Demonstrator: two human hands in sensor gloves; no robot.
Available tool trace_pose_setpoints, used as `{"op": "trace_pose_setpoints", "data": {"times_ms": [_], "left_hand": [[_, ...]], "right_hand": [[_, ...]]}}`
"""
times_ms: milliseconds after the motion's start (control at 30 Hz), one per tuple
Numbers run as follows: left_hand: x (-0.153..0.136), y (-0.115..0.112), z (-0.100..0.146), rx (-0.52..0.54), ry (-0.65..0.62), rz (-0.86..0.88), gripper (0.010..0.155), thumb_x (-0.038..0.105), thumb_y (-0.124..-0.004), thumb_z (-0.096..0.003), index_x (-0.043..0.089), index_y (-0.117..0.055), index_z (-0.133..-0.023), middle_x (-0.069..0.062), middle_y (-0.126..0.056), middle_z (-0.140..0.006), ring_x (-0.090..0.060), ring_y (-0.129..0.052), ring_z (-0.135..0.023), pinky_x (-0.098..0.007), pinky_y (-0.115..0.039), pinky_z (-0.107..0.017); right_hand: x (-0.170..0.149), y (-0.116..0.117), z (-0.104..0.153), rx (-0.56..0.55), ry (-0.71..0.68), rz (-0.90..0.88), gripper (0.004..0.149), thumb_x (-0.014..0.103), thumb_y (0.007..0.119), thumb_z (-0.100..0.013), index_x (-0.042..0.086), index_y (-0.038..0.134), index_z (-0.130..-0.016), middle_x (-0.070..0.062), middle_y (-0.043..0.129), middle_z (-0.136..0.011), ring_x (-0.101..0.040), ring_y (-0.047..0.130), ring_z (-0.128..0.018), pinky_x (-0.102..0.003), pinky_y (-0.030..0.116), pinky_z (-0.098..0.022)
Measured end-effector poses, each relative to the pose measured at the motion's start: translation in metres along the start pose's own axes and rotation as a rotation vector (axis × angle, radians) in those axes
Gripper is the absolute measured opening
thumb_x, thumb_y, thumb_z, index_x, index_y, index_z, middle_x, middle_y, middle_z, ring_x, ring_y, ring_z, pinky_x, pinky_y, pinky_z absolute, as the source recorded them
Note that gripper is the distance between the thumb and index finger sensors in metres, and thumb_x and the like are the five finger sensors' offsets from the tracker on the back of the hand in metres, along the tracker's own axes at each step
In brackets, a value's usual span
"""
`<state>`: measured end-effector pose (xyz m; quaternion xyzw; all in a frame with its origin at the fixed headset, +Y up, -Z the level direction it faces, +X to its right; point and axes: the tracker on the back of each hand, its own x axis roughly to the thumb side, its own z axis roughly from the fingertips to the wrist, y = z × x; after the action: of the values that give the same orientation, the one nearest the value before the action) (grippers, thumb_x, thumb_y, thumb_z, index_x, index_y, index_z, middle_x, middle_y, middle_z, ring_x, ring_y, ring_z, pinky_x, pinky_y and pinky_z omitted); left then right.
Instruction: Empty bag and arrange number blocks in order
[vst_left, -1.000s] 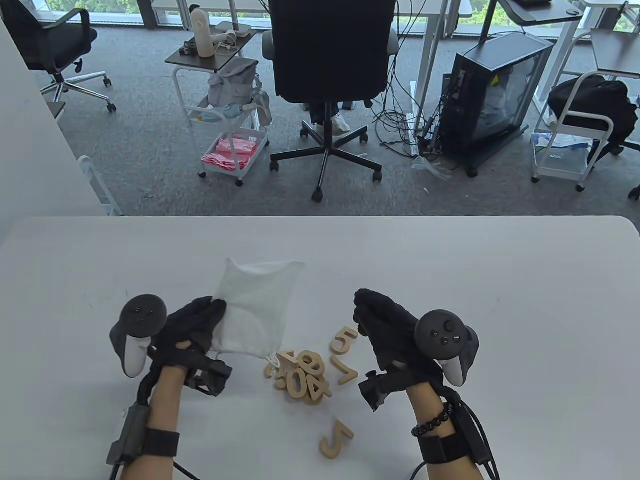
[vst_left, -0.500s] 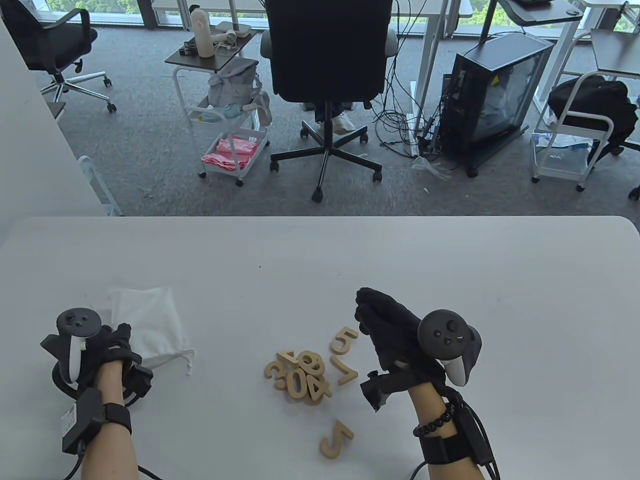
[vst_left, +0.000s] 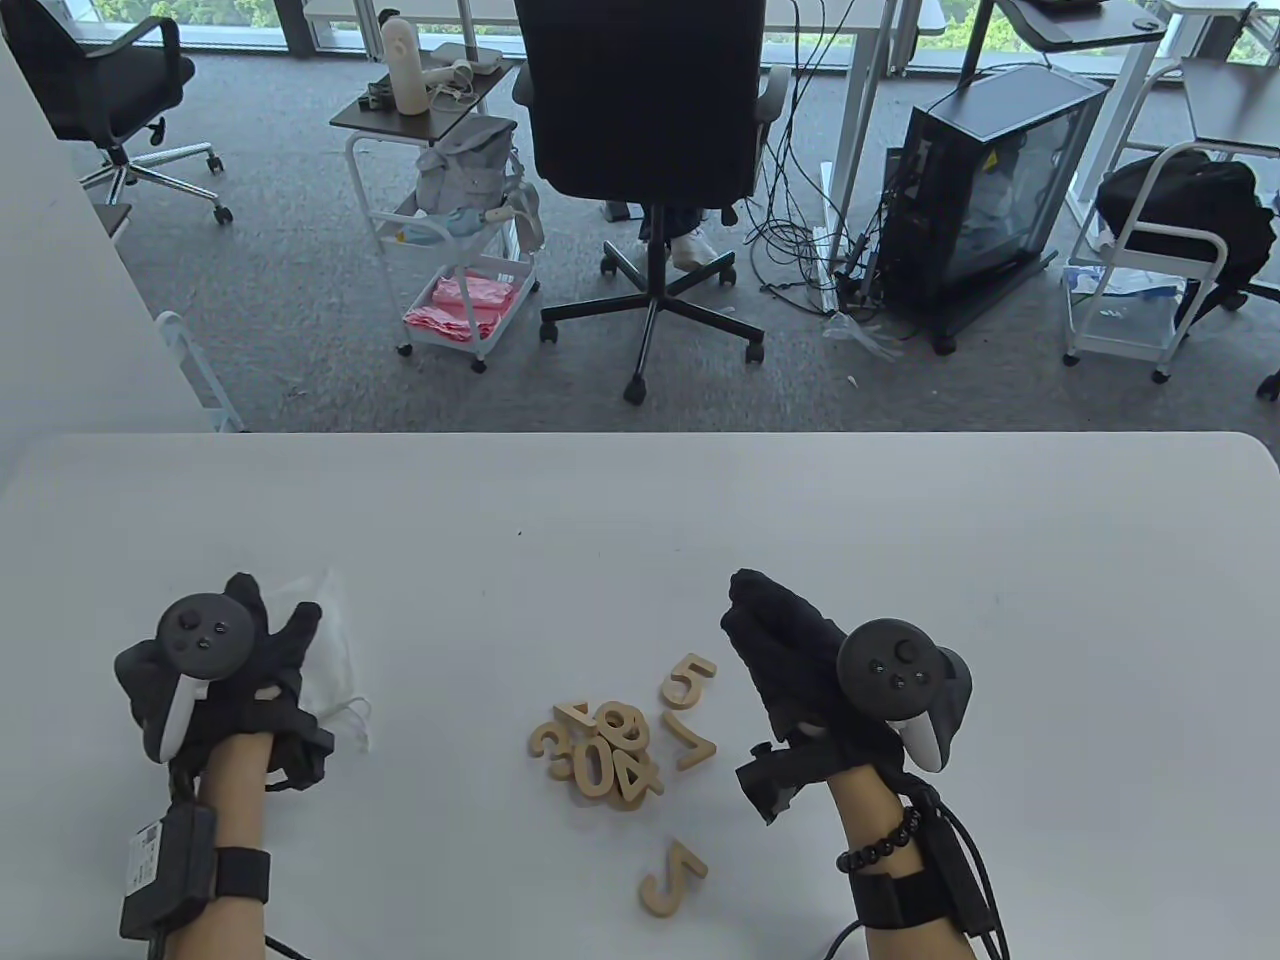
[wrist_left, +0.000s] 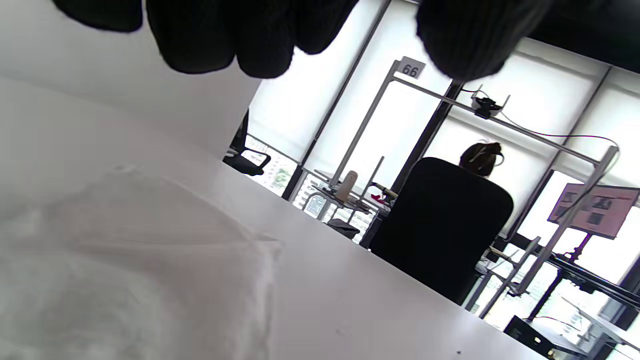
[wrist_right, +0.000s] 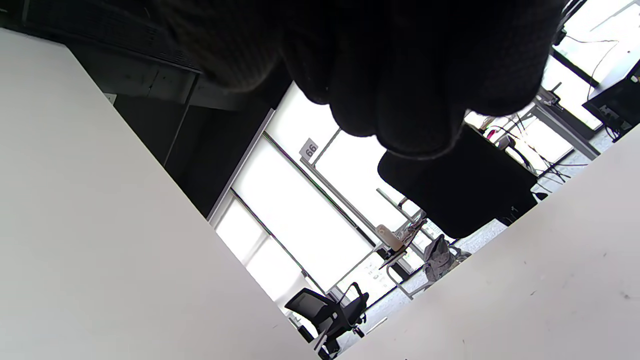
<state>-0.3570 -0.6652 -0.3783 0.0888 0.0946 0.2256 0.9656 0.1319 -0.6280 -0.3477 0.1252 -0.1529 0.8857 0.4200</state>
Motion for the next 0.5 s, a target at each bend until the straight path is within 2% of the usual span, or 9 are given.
{"op": "trace_pose_setpoints", "data": {"times_ms": [133,267,367,500], "left_hand": [[0.052,-0.024,0.023,-0.066,-0.213,-0.031,0.081,0.052,-0.073,-0.0531,0.002,-0.050,-0.113,-0.031,-0.057,-0.111,-0.061,-0.067,-0.098,-0.077,-0.055,-0.065],[0.094,-0.054,0.045,-0.140,-0.356,-0.113,0.080,0.052,-0.072,-0.0533,0.003,-0.050,-0.113,-0.030,-0.056,-0.111,-0.061,-0.065,-0.099,-0.078,-0.054,-0.065],[0.115,-0.075,0.058,-0.178,-0.420,-0.216,0.080,0.052,-0.072,-0.0534,0.003,-0.050,-0.113,-0.031,-0.055,-0.112,-0.062,-0.065,-0.099,-0.078,-0.054,-0.065],[0.120,-0.091,0.065,-0.135,-0.440,-0.308,0.080,0.051,-0.073,-0.0532,0.002,-0.051,-0.112,-0.031,-0.056,-0.111,-0.061,-0.065,-0.099,-0.078,-0.054,-0.065]], "right_hand": [[0.000,0.004,0.005,0.063,-0.036,0.122,0.057,0.037,0.078,-0.054,0.005,0.072,-0.101,-0.025,0.081,-0.096,-0.046,0.093,-0.077,-0.059,0.080,-0.059],[0.001,0.014,0.015,0.100,-0.058,0.260,0.060,0.039,0.079,-0.053,0.005,0.070,-0.102,-0.026,0.080,-0.096,-0.047,0.092,-0.077,-0.060,0.080,-0.058],[0.004,0.035,0.029,0.149,-0.102,0.358,0.062,0.041,0.080,-0.052,0.005,0.071,-0.101,-0.027,0.080,-0.096,-0.048,0.092,-0.077,-0.060,0.080,-0.058],[0.006,0.076,0.045,0.300,-0.144,0.532,0.065,0.044,0.081,-0.050,0.006,0.072,-0.102,-0.030,0.080,-0.096,-0.051,0.093,-0.076,-0.062,0.081,-0.057]]}}
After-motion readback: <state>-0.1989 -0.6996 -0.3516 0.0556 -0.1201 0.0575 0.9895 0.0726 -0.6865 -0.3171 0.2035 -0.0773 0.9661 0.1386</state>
